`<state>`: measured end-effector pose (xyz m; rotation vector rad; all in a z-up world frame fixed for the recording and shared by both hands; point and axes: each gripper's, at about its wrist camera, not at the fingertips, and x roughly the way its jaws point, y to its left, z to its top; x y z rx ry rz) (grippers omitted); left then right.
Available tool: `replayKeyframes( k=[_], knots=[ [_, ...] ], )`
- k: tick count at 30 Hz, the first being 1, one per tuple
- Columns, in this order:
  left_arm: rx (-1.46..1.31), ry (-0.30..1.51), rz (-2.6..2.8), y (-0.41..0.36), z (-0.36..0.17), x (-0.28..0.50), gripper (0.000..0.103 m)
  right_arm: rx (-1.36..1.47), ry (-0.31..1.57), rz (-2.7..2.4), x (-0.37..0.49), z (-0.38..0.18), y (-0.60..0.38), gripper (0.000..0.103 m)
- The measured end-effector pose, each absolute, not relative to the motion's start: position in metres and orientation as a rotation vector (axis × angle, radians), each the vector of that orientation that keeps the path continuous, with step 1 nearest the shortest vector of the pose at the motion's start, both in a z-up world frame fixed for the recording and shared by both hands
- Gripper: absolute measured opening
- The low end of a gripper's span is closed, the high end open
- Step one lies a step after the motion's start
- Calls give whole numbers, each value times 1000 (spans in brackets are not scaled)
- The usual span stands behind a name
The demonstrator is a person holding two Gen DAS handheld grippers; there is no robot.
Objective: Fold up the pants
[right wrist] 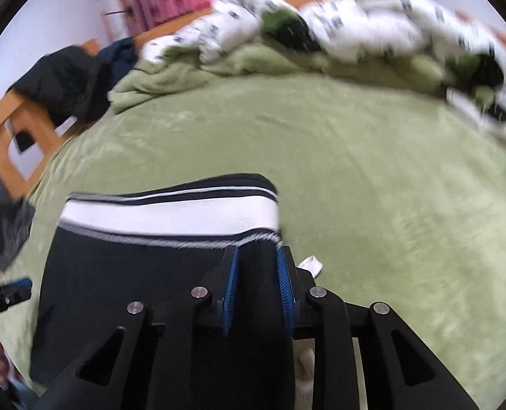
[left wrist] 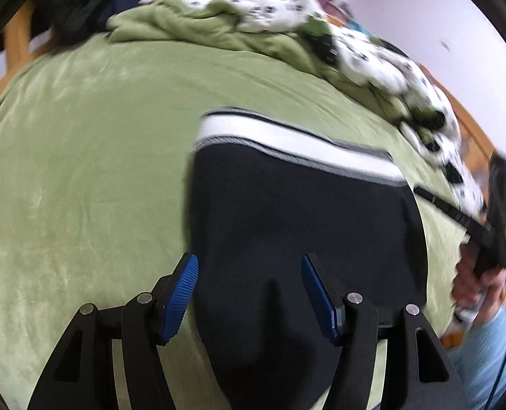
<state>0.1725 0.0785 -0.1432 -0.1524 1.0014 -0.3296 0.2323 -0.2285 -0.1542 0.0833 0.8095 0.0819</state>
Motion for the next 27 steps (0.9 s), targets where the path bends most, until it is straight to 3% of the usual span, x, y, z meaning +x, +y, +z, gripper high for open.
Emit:
replayKeyframes(
  k=[5,11,21,27],
  knots=[
    [-109,1012,-427,77,-145,127,60,-77,797,96,189,-144,-204,25],
    [-38,1021,-462,91,-165,61,60,10,853,99,153,-148,-211,27],
    [310,952,-288,56,-189,55,54,69,946,80,128,-176,-215,29],
    [355,913,-266,37,-193,62,25,91,962,65,121,-186,-221,29]
  ],
)
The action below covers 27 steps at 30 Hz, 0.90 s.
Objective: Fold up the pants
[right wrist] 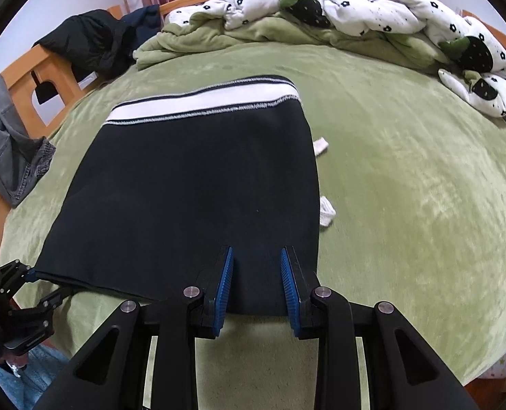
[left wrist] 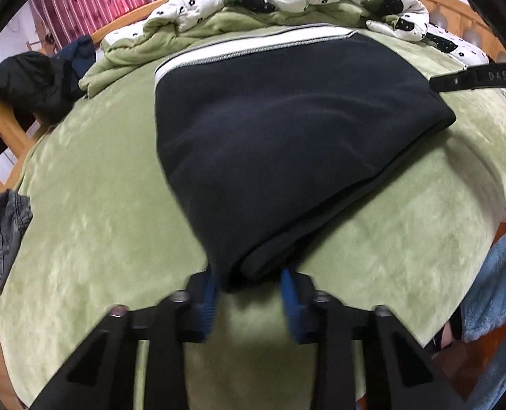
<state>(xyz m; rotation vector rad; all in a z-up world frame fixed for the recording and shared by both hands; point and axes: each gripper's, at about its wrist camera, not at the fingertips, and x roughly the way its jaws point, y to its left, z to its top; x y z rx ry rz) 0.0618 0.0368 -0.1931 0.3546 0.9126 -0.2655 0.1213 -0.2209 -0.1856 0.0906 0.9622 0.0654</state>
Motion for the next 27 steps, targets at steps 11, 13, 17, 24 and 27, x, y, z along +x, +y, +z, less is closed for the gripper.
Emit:
replayKeyframes(
  k=[11,13,17,24,27],
  knots=[
    [15,911,-156,83,-204,62,15,68,1039,81,124,-216,-227,29],
    [-55,945,-184,93,-196,62,15,76,1029,85,122,-209,-228,29],
    [-90,931,-137,112,-180,42,36,47,972,63,120,-198,-229,34],
    [-48,805,-176,91,-138,62,51,81,828,112,129,-187,-223,38],
    [-9,836,-190,74,-152,87,52,31,864,90,138,-196,-216,38]
  ],
)
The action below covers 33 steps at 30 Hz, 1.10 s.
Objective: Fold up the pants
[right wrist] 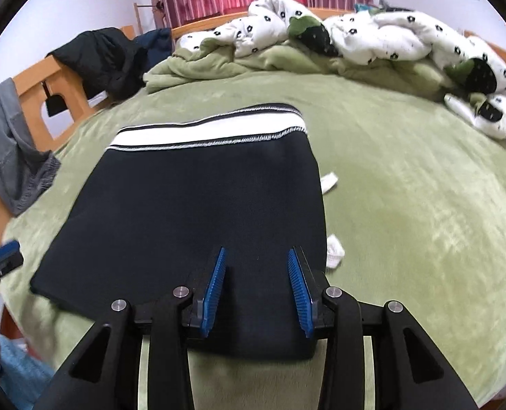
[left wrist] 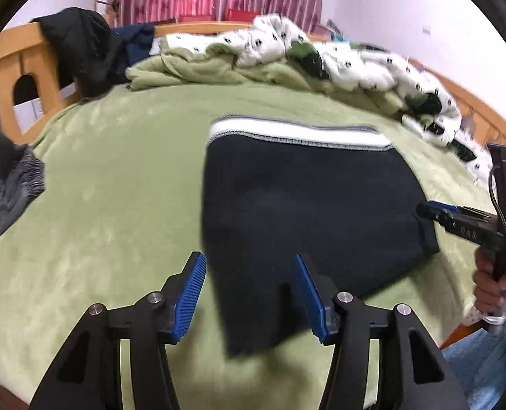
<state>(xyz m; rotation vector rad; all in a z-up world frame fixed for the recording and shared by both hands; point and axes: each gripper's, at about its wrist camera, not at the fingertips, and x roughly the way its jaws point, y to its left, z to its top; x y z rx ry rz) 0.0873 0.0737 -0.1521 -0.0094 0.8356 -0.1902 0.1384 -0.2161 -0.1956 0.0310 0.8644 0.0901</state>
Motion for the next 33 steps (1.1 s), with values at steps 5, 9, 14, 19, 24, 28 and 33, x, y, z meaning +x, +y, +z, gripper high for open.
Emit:
replayKeyframes(
  k=[5,9,14,19,24,28,33],
  knots=[
    [-18,962,-200,67,-204,89,60,-83,907,74,132,-218,-205,38],
    [-69,962,-200,77,-179,98,59,-28,928,92,138,-203,-211,38],
    [-47,901,-181,71,-149,142,57,86,784,126,170,-154,-216,46],
    [-111,824,-200,58,-123,219,57,-13,743,127,238,-135,-198,49],
    [-34,828,-146,33,-147,276,57,-22,763,155,288,-163,-187,49],
    [38,906,-67,15,-181,290,58,-136,797,133,304,-201,-185,47],
    [12,915,-93,18,-180,289,62,-125,806,137,307,-200,-186,48]
  ],
)
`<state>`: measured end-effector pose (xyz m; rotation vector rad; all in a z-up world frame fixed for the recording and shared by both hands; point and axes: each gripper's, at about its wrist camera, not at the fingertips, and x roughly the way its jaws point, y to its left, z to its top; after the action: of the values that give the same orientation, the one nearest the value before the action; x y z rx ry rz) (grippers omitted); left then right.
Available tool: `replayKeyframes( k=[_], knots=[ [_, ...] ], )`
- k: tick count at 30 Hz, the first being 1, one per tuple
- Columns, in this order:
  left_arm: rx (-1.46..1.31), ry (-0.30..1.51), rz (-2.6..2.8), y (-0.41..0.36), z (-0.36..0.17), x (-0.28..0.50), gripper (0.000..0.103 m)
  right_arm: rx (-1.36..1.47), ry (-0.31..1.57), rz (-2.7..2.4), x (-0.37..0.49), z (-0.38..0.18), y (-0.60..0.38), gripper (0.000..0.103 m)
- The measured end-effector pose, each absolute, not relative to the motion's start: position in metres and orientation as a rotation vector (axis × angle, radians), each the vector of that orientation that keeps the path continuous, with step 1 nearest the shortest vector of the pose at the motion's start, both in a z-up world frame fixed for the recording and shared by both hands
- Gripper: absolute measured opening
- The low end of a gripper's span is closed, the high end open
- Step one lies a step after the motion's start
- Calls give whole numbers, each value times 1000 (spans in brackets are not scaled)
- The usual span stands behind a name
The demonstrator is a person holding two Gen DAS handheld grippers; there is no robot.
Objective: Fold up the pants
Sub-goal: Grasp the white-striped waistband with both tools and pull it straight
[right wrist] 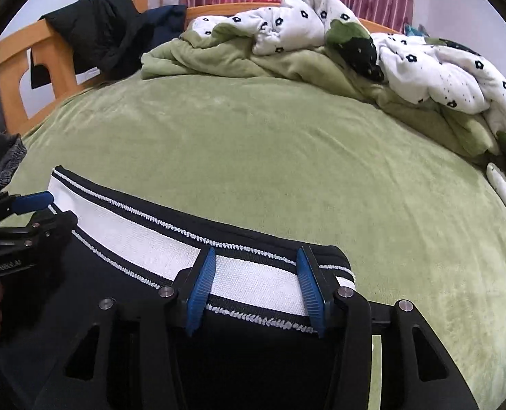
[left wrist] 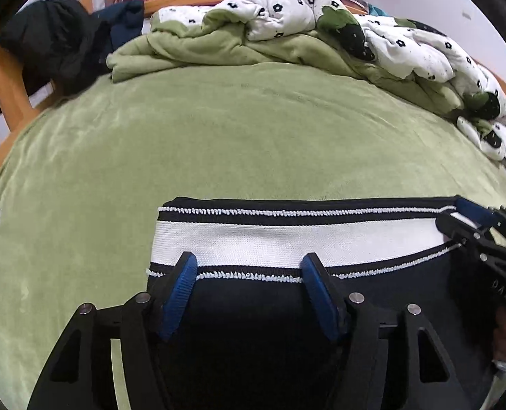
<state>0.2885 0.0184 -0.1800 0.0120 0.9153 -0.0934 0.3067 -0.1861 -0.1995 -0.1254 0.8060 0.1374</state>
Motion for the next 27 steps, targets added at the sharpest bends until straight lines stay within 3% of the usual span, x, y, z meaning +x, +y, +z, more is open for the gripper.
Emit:
replayKeyframes(
  k=[16,20,27],
  knots=[
    [25,880,-88,20,-179,287,64,-104,792,175,302,-203,-192,48],
    [-35,857,-96,30,-175,285,60,-135,791,198,300,-203,-193,48],
    [-125,874,-71,59,-178,287,62,-146,808,199,300,-199,-198,48]
  ],
)
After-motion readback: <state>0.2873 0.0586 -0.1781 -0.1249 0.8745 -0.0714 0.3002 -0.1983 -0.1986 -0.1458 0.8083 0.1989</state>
